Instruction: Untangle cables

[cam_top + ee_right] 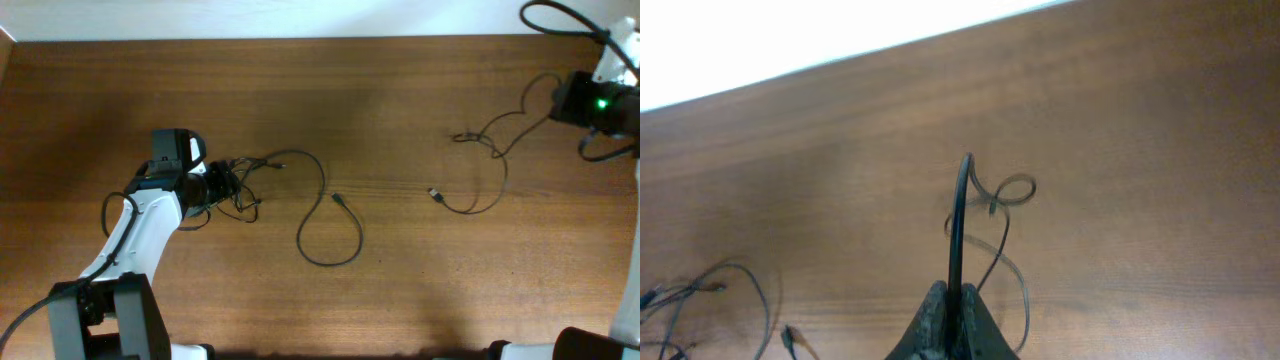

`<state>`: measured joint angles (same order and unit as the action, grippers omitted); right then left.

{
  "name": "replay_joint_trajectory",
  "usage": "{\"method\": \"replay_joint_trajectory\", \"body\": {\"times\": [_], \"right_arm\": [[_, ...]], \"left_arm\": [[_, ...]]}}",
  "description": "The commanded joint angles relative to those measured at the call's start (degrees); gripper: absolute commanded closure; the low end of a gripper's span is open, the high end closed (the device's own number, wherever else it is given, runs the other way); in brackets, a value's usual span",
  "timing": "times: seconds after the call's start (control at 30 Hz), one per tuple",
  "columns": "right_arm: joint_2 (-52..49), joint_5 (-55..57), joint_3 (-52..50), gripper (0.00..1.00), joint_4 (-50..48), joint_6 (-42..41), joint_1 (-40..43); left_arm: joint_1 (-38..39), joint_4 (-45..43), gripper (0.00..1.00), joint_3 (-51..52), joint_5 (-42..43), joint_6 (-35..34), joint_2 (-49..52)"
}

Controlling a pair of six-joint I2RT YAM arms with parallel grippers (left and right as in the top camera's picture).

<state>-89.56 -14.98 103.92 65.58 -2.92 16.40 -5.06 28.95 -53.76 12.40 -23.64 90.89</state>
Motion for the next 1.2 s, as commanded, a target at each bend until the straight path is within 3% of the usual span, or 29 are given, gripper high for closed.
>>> {"method": "replay_joint_trajectory", "body": {"times": [0.0,0.33,0.4,0.43,0.47,0.5,0.53,0.57,0.63,0.83,0.87,0.97,1.17], "right_arm": [[-1.75,0.7,0.13,0.96,1.16,-0.59,2.49],[-14.45,11.21,0.13,0.96,10.45,-0.57,3.17],[-17.25,11.19,0.13,0.91,11.8,-0.57,3.17],[-17.9,11.21,0.13,0.85,11.98,-0.57,3.17],[-19.04,11.19,0.13,0.51,12.37,-0.59,3.19],[-19.78,11.23,0.13,0.24,12.7,-0.57,3.19],[-20.37,11.21,0.13,0.09,12.96,-0.57,3.19],[-20.5,11.21,0.13,0.01,13.07,-0.57,3.17],[-20.5,11.21,0.13,0.01,13.11,-0.57,3.17],[-20.5,11.19,-1.4,0.01,13.09,-0.57,3.17],[-20.5,11.19,-1.4,0.01,13.07,-0.57,3.17],[-20.5,11.19,-1.4,0.01,13.07,-0.57,3.17],[-20.5,11.19,-1.4,0.01,13.07,-0.57,3.17]], "left_arm": [[-0.24,0.04,0.34,0.33,0.87,-0.37,0.46],[-0.26,0.02,0.32,0.33,1.6,-0.37,0.46],[-0.24,0.04,0.32,0.33,1.6,-0.37,0.46],[-0.24,0.02,0.32,0.33,1.66,-0.37,0.44],[-0.24,0.02,0.32,0.33,1.75,-0.37,0.46],[-0.24,0.02,0.32,0.33,1.75,-0.37,0.46],[-0.24,0.02,0.32,0.33,1.75,-0.37,0.46],[-0.24,0.02,0.31,0.33,1.75,-0.37,0.44],[-0.26,0.02,0.23,0.33,1.75,-0.37,0.46],[-0.26,0.02,0.18,0.33,1.75,-0.37,0.46],[-0.26,0.02,0.09,0.33,1.73,-0.37,0.44],[-0.24,0.02,0.0,0.33,1.75,-0.37,0.46],[-0.26,0.04,0.01,0.33,1.73,-0.35,0.46]]}}
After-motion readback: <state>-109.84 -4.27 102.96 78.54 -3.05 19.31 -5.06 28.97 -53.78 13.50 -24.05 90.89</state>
